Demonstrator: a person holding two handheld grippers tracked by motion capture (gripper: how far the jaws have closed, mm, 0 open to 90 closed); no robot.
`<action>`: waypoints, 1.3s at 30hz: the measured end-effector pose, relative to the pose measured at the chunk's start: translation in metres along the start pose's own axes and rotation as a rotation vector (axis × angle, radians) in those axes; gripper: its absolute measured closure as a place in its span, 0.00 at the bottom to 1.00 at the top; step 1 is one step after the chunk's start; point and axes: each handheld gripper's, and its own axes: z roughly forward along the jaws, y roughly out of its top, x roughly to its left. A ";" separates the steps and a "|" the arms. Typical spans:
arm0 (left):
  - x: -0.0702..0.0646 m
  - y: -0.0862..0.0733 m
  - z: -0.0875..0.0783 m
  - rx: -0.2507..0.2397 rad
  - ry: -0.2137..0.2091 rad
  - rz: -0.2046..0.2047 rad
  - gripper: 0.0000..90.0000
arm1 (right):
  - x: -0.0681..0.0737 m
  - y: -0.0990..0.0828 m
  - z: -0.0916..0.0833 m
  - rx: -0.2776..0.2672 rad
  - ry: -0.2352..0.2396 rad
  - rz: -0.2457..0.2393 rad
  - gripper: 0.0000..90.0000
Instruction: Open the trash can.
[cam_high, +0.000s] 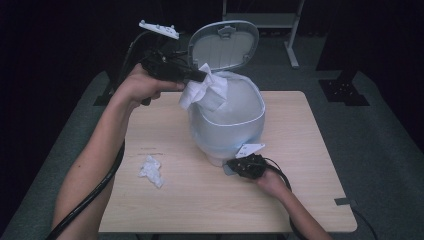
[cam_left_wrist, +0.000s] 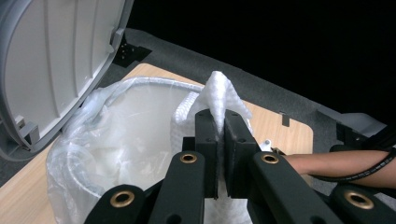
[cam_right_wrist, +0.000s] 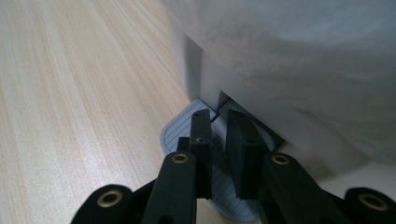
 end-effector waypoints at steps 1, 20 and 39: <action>0.000 0.000 0.002 0.004 0.000 -0.002 0.95 | 0.000 0.000 0.000 0.000 0.000 0.000 0.89; 0.007 0.006 0.025 0.036 0.000 -0.014 0.96 | 0.000 0.000 0.000 -0.004 0.003 0.004 0.89; 0.015 0.007 0.057 0.054 -0.013 -0.022 0.95 | -0.001 -0.001 0.000 -0.008 0.002 -0.002 0.89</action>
